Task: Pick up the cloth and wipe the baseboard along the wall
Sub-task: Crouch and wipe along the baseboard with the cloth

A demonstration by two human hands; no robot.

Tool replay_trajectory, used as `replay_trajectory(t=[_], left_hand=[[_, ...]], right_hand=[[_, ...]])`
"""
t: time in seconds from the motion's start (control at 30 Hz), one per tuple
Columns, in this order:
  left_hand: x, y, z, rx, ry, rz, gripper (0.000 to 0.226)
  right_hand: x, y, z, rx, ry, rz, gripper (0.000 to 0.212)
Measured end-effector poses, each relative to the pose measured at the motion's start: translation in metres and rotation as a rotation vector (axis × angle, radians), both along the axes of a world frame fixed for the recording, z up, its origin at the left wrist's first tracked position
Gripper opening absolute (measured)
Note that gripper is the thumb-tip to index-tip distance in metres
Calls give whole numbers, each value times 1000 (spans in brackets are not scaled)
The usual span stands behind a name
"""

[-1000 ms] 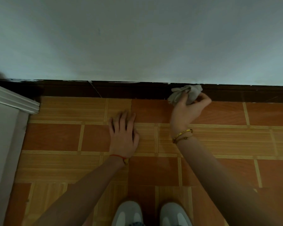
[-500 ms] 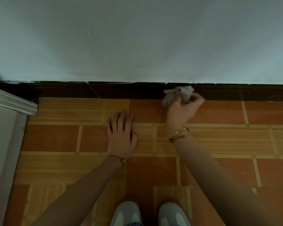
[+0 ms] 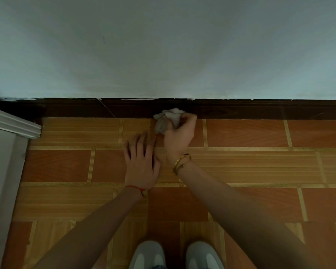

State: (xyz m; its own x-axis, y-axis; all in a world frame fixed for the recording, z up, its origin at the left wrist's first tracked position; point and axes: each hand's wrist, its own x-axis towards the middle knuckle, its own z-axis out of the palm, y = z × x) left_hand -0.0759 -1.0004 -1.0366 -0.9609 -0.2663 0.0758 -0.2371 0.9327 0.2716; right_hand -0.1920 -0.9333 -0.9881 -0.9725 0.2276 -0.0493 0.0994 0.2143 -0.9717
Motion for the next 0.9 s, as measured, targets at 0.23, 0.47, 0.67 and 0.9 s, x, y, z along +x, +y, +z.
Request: replay_trajectory(t=[0.23,0.47,0.67,0.9], left_hand=[[-1,0,1,18,5,10,56],[-2,1,1,10,-10,7,56],[0,-1,-2,-19,5,-6,59],[0,0,0,12,14,3,56]], right_hand=[[-21,41,9,-51,-33,-255,37],[-31,56,32,-55,71,-330,29],[3,-2,42,-78,146,42,29],[-4,11,36,-61,110,-50,30]])
